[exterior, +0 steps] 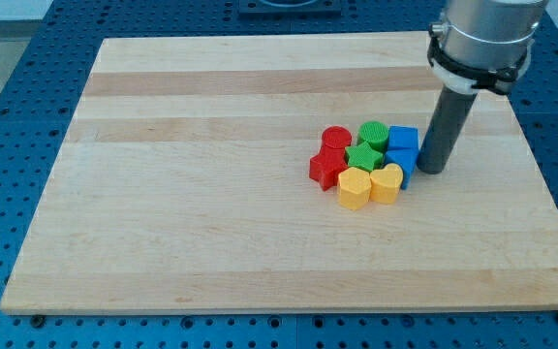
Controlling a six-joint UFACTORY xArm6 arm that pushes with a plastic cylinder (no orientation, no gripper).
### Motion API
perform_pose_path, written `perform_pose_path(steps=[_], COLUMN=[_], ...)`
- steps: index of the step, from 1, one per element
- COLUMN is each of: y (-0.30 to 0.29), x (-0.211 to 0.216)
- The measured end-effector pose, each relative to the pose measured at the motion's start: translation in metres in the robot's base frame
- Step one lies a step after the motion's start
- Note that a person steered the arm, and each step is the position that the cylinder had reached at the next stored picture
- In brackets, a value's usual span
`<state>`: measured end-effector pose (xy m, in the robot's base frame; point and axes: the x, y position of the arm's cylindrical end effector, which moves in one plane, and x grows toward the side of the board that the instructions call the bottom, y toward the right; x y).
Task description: Push the blue cube into the group of blocks
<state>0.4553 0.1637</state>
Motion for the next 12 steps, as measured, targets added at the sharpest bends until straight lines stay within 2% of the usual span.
perform_pose_path(steps=[3, 5, 6, 7, 9, 12], y=[-0.015, 0.061, 0.091, 0.084, 0.026, 0.016], x=[-0.002, -0.007, -0.034, -0.053, -0.047, -0.047])
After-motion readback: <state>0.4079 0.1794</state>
